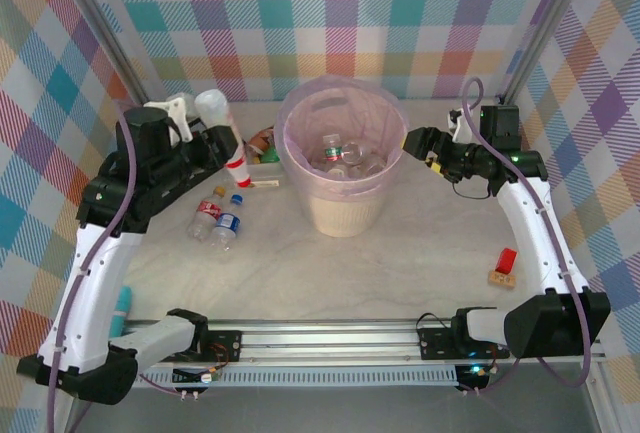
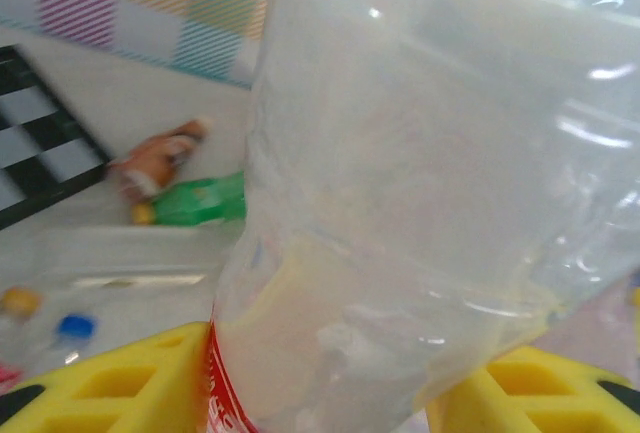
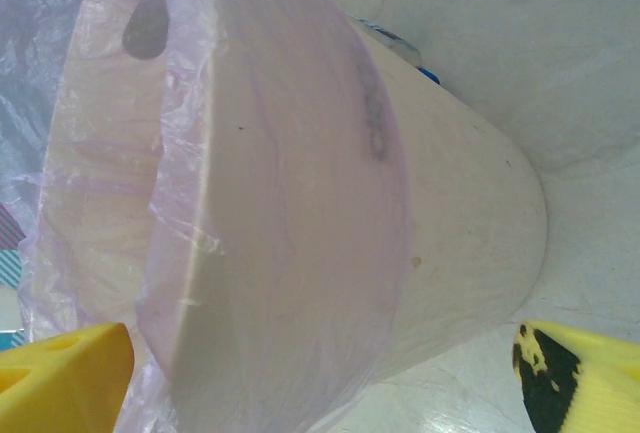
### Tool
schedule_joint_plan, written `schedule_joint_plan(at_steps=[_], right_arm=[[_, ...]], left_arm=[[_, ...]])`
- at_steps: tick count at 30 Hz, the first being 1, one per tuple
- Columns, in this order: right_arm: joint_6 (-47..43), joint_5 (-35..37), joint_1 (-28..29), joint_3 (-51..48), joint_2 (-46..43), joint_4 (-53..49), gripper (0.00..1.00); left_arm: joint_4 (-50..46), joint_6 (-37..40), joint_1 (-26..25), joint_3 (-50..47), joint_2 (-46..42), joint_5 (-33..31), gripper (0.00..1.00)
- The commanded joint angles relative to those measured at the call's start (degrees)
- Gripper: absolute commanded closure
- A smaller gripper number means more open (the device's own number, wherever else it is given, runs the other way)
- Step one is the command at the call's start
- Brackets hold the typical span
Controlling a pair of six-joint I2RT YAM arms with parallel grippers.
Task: Put the plastic bottles in the bin
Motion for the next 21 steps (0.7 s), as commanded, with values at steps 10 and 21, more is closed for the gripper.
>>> schedule_joint_plan(at_steps=[10, 21], right_arm=[[0.4, 0.8, 0.3, 1.1, -1.2, -1.8, 0.03], [-0.1, 0.8, 0.3, 2.0, -0.8, -2.0, 0.03]], left_arm=[[16.1, -3.3, -12.5, 12.9, 13.0, 6.3, 0.48], [-0.4, 5.9, -19.7, 24.8, 31.2, -4.3, 0.49]])
